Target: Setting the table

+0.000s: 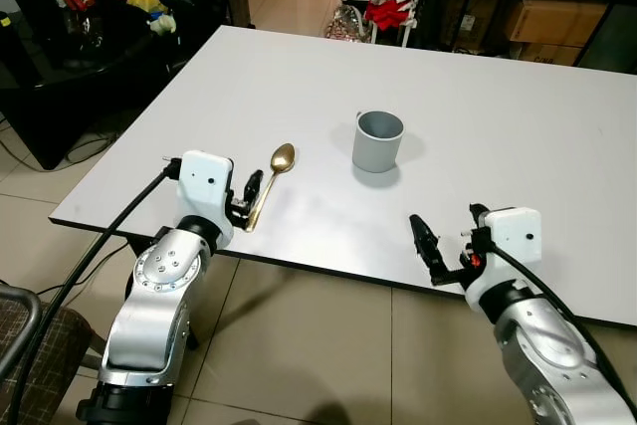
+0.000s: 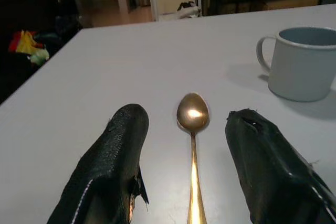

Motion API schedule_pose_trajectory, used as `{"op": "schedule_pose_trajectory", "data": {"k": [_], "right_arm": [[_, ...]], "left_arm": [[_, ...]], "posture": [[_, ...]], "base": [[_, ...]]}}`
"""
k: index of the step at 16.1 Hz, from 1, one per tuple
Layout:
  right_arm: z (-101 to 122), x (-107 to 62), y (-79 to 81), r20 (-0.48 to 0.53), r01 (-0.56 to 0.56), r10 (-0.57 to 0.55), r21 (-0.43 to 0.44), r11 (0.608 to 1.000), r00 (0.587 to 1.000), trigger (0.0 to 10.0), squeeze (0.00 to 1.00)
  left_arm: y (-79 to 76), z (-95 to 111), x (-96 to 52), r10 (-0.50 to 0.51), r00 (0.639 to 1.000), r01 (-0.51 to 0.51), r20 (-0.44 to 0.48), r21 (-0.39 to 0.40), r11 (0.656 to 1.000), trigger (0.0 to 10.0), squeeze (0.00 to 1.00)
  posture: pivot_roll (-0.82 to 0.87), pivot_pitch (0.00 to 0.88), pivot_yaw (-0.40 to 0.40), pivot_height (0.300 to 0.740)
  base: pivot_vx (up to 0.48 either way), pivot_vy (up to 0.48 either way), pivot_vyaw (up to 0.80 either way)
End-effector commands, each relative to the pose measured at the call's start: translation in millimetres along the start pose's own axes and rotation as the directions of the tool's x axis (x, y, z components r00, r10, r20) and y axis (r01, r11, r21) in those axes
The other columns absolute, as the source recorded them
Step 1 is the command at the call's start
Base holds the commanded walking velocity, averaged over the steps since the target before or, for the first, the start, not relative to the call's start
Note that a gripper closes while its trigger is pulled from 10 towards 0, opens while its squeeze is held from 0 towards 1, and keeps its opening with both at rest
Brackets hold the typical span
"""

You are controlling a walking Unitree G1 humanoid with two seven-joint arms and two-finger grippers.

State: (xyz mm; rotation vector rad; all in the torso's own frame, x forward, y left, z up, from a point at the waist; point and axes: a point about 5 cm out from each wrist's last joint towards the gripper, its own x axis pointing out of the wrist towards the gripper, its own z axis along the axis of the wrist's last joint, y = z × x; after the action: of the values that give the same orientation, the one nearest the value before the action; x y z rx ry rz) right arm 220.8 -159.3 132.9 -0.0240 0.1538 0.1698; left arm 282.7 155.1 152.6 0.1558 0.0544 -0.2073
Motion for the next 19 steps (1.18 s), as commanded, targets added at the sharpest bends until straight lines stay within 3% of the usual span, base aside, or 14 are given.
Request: {"op": "schedule_pose_trajectory", "data": {"k": [1,8,9,10,12,16,19], "right_arm": [[-4,3.9,-7.0,-0.018,0.04,-0.04,0.001,0.999,0.999,10.0,0.0],[-3,13.5,-7.7,-0.002,0.028,-0.028,0.03,0.999,1.0,10.0,0.0],[-2,53.5,-23.4,-0.016,0.039,-0.039,0.034,0.999,0.999,10.0,0.0],[1,83.1,-32.5,-0.027,0.028,-0.027,0.044,0.999,0.999,10.0,0.0],[7,117.8,-35.4,-0.057,-0.003,0.006,0.052,0.999,0.998,10.0,0.0],[24,151.6,-38.9,-0.08,-0.017,0.022,0.058,0.998,0.997,10.0,0.0],[28,161.1,-32.6,-0.074,-0.082,0.085,0.044,0.996,0.994,10.0,0.0]], "left_arm": [[-1.1,6,3.1,0.003,1.0,-0.003,0.017,0.035,0.999,10.0,0.0],[-7.6,6,-0.7,-0.036,0.999,0.034,0.024,0.075,0.997,10.0,0.0],[-9.6,14,2.5,-0.128,0.991,0.124,0.038,0.081,0.989,10.0,0.0],[-9.4,21,3.3,-0.19,0.981,0.185,0.046,0.094,0.978,10.0,0.0],[-3.2,29,-1.2,-0.223,0.974,0.216,0.041,0.121,0.969,10.0,0.0],[13.1,36,-20.4,-0.235,0.972,0.229,0.016,0.172,0.958,10.0,0.0],[17.2,41,-31.9,-0.244,0.97,0.24,-0.002,0.191,0.952,10.0,0.0]], "posture": [[-0.08,0.0,0.006,0.74],[-0.03,0.0,-0.024,0.74],[0.0,0.0,-0.03,0.74],[0.01,0.0,-0.031,0.74],[0.04,0.037,-0.047,0.74],[0.09,0.123,-0.068,0.74],[0.12,0.166,-0.084,0.74]], "base": [[0.0,0.0,0.0],[0.0,0.0,0.0],[0.0,0.0,0.0],[0.0,0.0,0.0],[0.0,0.0,0.0],[0.0,0.0,0.0],[0.0,0.0,0.0]]}}
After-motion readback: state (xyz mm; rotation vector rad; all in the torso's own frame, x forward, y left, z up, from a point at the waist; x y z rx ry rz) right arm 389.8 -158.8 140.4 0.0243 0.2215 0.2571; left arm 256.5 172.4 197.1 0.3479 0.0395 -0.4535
